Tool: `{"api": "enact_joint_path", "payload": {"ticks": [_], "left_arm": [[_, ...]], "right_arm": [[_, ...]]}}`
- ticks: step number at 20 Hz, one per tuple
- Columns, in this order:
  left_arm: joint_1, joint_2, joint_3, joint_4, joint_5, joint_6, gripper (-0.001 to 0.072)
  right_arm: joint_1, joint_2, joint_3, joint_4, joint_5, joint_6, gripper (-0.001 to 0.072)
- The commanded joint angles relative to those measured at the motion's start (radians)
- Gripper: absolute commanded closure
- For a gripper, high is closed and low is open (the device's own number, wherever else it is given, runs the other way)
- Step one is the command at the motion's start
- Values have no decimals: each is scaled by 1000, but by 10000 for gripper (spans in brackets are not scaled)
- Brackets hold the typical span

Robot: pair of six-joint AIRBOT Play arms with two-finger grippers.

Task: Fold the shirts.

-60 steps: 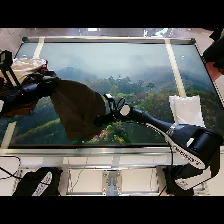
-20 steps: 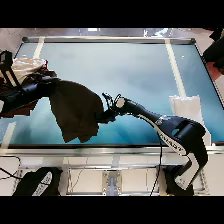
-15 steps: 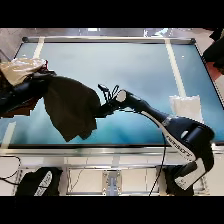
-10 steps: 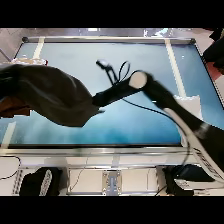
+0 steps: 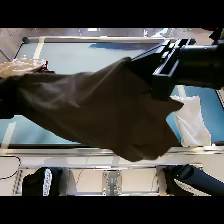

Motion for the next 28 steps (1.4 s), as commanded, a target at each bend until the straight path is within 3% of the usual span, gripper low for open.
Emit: {"api": "enact_joint_path", "payload": {"ticks": [1,5,8,9,10,11,12,14,15,18,20,23,25,28], "left_arm": [[2,-122,-79,-50,-237,1,696],[1,-272,-326,-50,-261,80,695],[1,-360,-488,-50,-144,109,695],[1,-382,-515,-50,-85,109,694],[1,-401,-527,-50,-26,109,695],[1,-415,-527,-51,43,109,685],[1,-417,-526,-51,128,109,619],[4,-402,-524,-51,292,108,269],[10,-391,-516,-51,343,107,175],[66,-333,-480,-51,354,104,160],[116,-259,-480,-40,280,104,160],[201,-135,-481,108,132,73,161],[202,-108,-501,242,20,-68,161],[198,-110,-637,188,-57,-69,210]], "right_arm": [[-1,-66,-49,-161,77,9,704],[0,-320,-153,-187,40,9,704],[0,-541,-159,-162,-99,10,686],[0,-602,-159,-154,-169,19,586],[0,-652,-159,-148,-240,52,362],[0,-681,-159,-146,-290,66,251],[-1,-695,-158,-151,-320,66,251],[-1,-686,-140,-222,-295,64,252],[-1,-679,-109,-295,-223,62,253],[-29,-658,2,-547,90,43,258],[-94,-619,27,-612,232,43,260],[-212,-528,27,-557,292,50,267],[-268,-476,26,-512,288,58,266],[-317,-425,23,-463,304,58,266]]}}
